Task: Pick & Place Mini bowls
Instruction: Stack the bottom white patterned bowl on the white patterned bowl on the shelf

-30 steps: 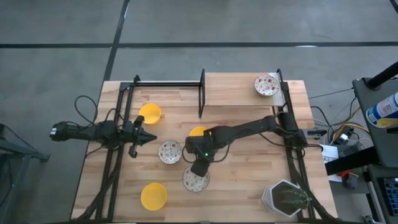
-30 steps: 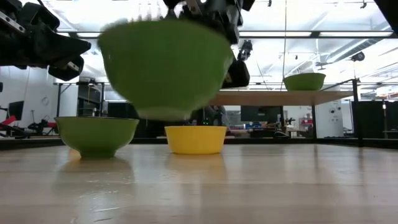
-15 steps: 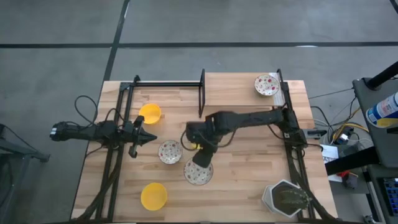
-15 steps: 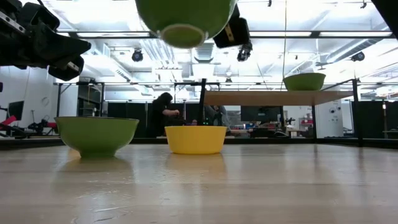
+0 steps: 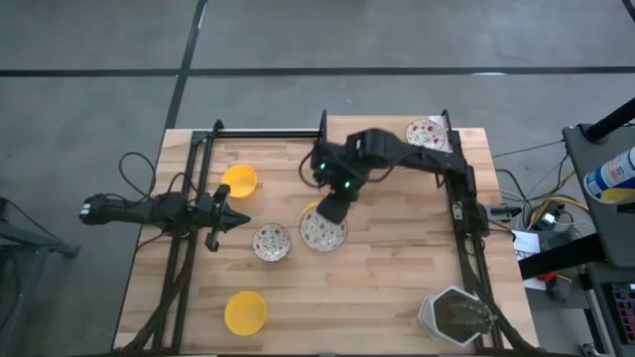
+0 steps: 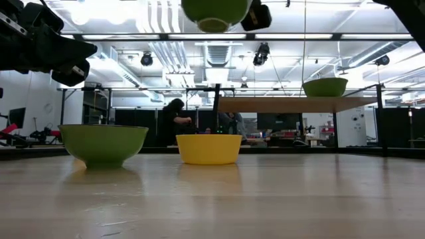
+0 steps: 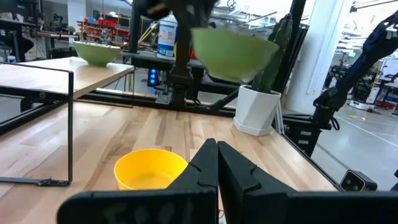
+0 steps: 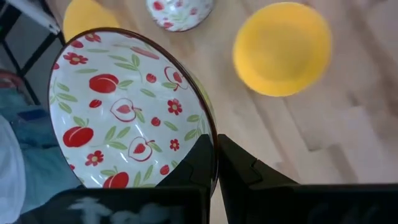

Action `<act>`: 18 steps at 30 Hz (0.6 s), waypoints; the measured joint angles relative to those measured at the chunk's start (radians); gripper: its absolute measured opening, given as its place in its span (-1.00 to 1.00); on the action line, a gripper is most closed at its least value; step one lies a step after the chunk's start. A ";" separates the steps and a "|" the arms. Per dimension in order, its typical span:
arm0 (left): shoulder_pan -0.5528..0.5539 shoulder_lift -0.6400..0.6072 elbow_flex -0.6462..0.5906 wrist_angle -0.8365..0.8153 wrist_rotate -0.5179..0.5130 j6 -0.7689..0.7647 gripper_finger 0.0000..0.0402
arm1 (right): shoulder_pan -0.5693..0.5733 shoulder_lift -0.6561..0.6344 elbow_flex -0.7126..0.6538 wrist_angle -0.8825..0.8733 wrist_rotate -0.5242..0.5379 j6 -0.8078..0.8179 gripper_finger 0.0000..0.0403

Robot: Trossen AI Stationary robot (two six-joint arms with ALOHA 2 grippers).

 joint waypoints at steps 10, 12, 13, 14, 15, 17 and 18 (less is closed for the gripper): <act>0.000 0.003 0.000 0.000 0.000 0.000 -1.00 | -0.136 -0.157 -0.002 -0.035 0.123 0.078 -0.95; 0.000 0.005 0.000 0.000 0.000 0.000 -1.00 | -0.172 -0.196 -0.003 -0.035 0.159 0.111 -0.95; 0.000 0.005 0.000 0.000 0.000 0.000 -1.00 | -0.193 -0.216 -0.004 -0.034 0.174 0.126 -0.95; 0.000 0.006 0.000 0.000 0.000 0.000 -1.00 | -0.215 -0.236 -0.004 -0.035 0.190 0.142 -0.95; 0.000 0.006 0.000 0.000 0.000 0.000 -1.00 | -0.236 -0.255 -0.004 -0.035 0.206 0.157 -0.95; 0.000 0.006 0.000 0.000 0.000 0.000 -1.00 | -0.282 -0.292 -0.004 -0.035 0.230 0.176 -0.95; 0.000 0.006 0.000 0.000 0.000 0.000 -1.00 | -0.305 -0.310 -0.004 -0.035 0.248 0.188 -0.95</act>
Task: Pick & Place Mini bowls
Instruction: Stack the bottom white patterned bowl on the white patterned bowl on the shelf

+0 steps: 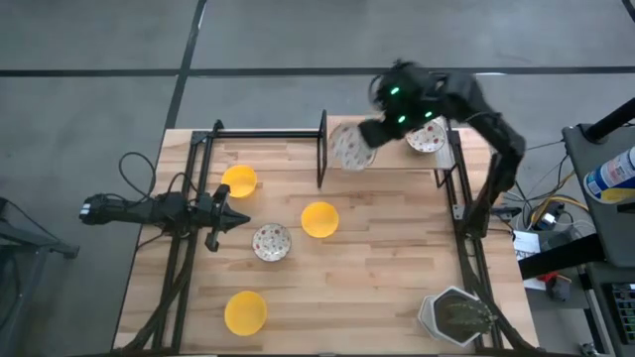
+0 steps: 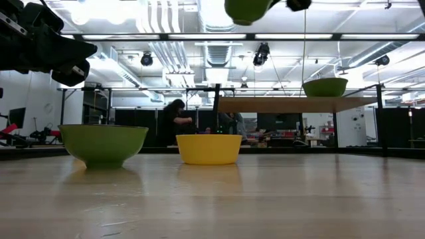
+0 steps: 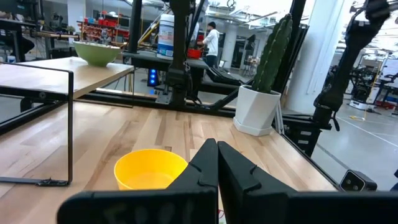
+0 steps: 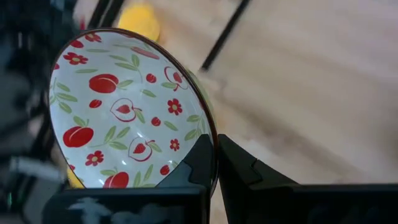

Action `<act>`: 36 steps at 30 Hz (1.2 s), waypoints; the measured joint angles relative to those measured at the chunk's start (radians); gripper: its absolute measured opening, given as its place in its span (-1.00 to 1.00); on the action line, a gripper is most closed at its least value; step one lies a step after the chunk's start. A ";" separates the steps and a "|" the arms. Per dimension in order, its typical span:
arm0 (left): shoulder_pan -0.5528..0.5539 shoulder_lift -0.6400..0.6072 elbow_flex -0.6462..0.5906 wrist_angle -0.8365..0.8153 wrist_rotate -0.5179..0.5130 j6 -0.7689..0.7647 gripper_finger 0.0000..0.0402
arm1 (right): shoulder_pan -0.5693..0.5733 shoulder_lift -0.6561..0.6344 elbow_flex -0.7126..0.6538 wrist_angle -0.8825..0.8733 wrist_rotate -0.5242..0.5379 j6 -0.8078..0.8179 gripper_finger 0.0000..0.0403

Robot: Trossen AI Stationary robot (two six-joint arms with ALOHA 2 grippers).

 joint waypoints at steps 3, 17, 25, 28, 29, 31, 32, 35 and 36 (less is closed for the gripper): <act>0.000 0.000 0.000 0.000 0.000 0.000 -1.00 | -0.065 -0.042 -0.001 0.000 0.029 0.020 -0.95; 0.000 0.000 0.000 0.000 0.000 0.000 -1.00 | -0.373 -0.168 -0.098 0.001 -0.013 0.005 -0.95; 0.000 0.000 0.000 0.000 0.000 0.000 -1.00 | -0.491 -0.262 -0.317 0.002 -0.051 -0.007 -0.95; 0.000 0.000 0.000 0.000 0.000 0.000 -1.00 | -0.532 -0.309 -0.421 0.000 -0.054 -0.015 -0.95; 0.000 0.000 0.000 0.000 0.000 0.000 -1.00 | -0.545 -0.324 -0.452 0.001 -0.054 -0.017 -0.95; 0.000 0.000 0.000 0.000 0.000 0.000 -1.00 | -0.575 -0.354 -0.511 0.001 -0.054 -0.020 -0.95; 0.000 0.000 0.000 0.000 0.000 0.000 -1.00 | -0.589 -0.369 -0.537 0.001 -0.053 -0.020 -0.95; 0.000 0.000 0.000 0.000 0.000 0.000 -1.00 | -0.625 -0.410 -0.603 0.001 -0.053 -0.020 -0.95; 0.000 0.000 0.000 0.000 0.000 0.000 -1.00 | -0.636 -0.421 -0.622 0.000 -0.052 -0.020 -0.95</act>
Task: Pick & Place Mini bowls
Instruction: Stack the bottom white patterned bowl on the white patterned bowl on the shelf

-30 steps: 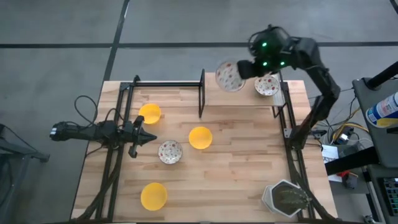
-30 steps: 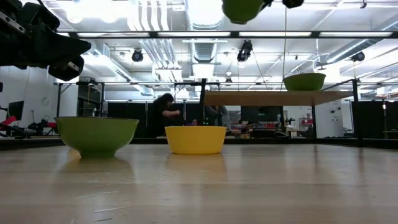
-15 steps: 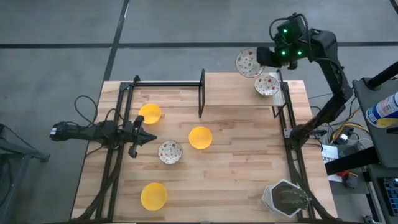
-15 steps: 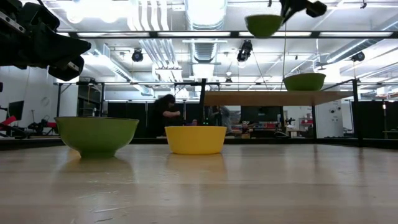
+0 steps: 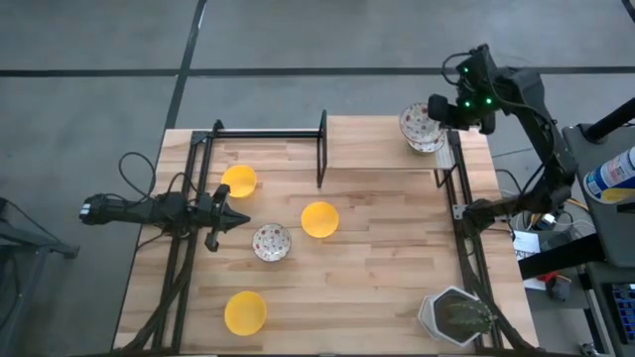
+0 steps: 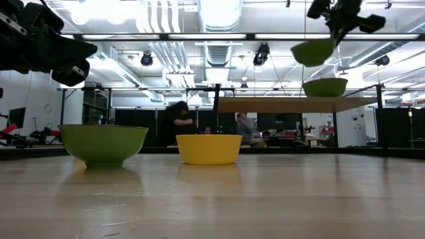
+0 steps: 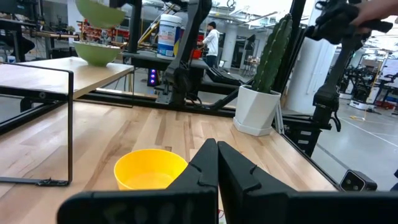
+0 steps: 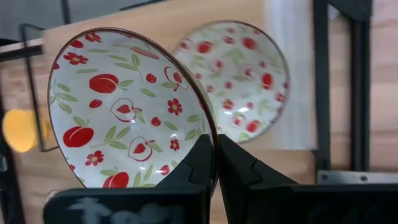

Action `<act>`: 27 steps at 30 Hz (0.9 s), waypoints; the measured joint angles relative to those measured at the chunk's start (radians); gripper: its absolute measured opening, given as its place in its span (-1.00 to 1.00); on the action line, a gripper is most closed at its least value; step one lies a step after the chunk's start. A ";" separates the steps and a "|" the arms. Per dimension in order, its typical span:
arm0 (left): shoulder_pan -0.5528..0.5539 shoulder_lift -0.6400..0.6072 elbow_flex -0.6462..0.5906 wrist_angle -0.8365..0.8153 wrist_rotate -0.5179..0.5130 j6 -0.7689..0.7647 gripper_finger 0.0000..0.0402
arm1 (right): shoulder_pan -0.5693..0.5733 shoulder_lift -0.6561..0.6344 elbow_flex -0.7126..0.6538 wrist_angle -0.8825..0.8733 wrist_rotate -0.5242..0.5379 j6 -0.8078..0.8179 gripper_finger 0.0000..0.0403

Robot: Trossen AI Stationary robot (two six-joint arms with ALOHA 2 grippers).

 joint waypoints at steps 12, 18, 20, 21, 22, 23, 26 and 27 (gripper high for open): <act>0.000 0.000 0.000 0.000 0.000 0.000 -1.00 | -0.083 -0.023 -0.166 0.020 0.005 -0.019 -0.95; 0.000 0.000 0.000 0.000 0.000 0.000 -1.00 | -0.111 -0.013 -0.198 0.083 0.012 -0.026 -0.95; 0.000 0.000 0.000 0.000 0.000 0.000 -1.00 | -0.120 -0.004 -0.202 0.096 0.012 -0.026 -0.95; 0.000 0.000 0.000 0.000 0.000 0.000 -1.00 | -0.123 0.002 -0.203 0.100 0.011 -0.026 -0.95; 0.000 0.000 0.000 0.000 0.000 0.000 -1.00 | -0.126 0.008 -0.203 0.099 0.011 -0.026 -0.95; 0.000 0.000 0.000 0.000 0.000 0.000 -1.00 | -0.128 0.014 -0.205 0.098 0.010 -0.026 -0.94; 0.000 0.000 0.000 0.000 0.000 0.000 -1.00 | -0.129 0.034 -0.206 0.098 0.013 -0.028 -0.94; 0.000 0.000 0.000 0.000 0.000 0.000 -1.00 | -0.129 0.037 -0.207 0.097 0.014 -0.028 -0.94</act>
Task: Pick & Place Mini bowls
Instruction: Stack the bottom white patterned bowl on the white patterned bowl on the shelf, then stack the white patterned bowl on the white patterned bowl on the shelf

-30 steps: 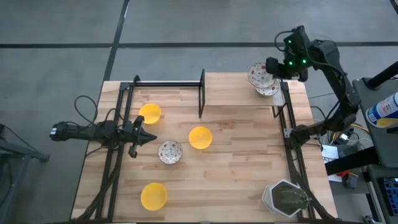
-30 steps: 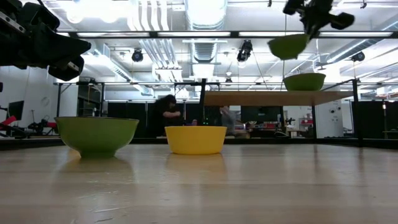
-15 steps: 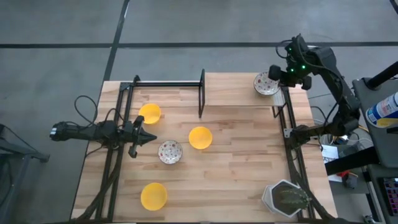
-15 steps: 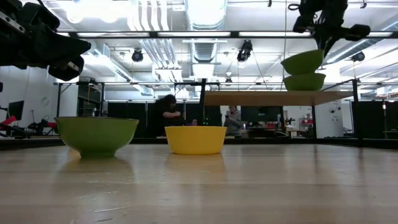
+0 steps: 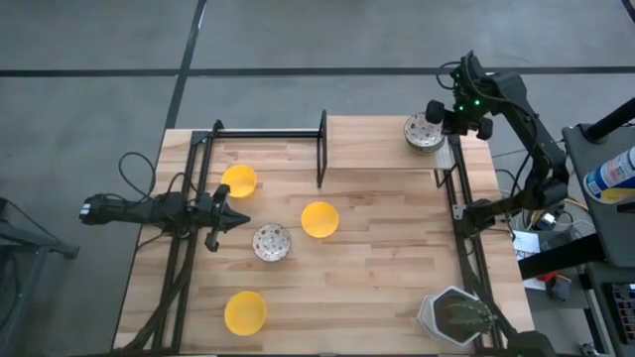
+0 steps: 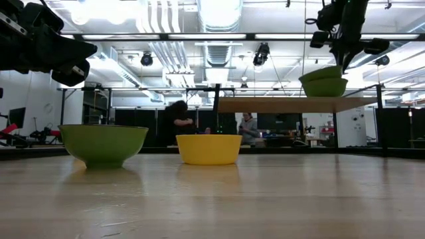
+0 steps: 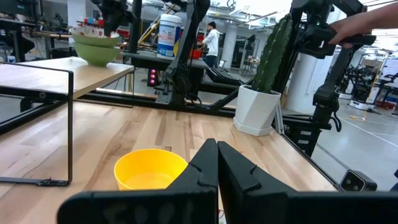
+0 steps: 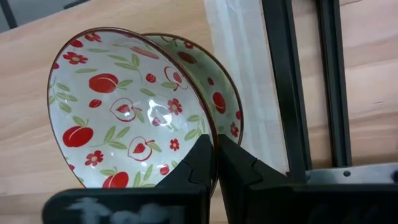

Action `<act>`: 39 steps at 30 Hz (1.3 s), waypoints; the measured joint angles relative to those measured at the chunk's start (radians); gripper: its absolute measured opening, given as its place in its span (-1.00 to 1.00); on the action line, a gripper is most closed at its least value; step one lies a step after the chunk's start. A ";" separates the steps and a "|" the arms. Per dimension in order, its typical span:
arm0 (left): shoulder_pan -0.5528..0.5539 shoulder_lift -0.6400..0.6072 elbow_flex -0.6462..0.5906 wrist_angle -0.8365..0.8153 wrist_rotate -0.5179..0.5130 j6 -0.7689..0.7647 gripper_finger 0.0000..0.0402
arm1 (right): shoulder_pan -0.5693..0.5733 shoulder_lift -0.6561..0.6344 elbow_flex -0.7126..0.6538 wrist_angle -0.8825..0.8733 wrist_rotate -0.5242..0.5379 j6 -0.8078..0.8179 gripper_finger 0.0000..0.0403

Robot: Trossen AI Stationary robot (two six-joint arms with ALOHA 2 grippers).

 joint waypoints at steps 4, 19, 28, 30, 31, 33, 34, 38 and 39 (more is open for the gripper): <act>0.000 0.000 0.000 0.000 0.000 0.000 -1.00 | 0.001 0.002 0.000 -0.006 0.003 0.003 -0.94; 0.000 0.000 0.000 0.000 0.000 0.000 -1.00 | 0.001 0.002 -0.042 -0.009 0.021 0.005 -0.72; 0.000 0.000 0.000 0.000 0.000 0.000 -1.00 | 0.001 -0.001 -0.046 -0.004 0.026 -0.042 -0.37; 0.000 0.000 0.000 0.000 0.000 0.000 -1.00 | 0.001 -0.003 -0.049 -0.010 0.030 -0.057 -0.33; 0.000 0.000 0.000 0.000 0.000 0.000 -1.00 | 0.001 -0.003 -0.050 -0.011 0.039 -0.064 -0.31; 0.000 0.000 0.000 0.000 0.000 0.000 -1.00 | 0.001 -0.003 -0.054 -0.018 0.054 -0.083 -0.30; 0.000 0.000 0.000 0.000 0.000 0.000 -1.00 | 0.004 -0.003 -0.056 -0.023 0.059 -0.095 -0.30; 0.000 0.000 0.000 0.000 0.000 0.000 -1.00 | 0.018 -0.005 -0.058 -0.031 0.080 -0.114 -0.32; 0.000 0.000 0.000 0.000 0.000 0.000 -1.00 | 0.017 -0.007 -0.058 -0.031 0.080 -0.117 -0.32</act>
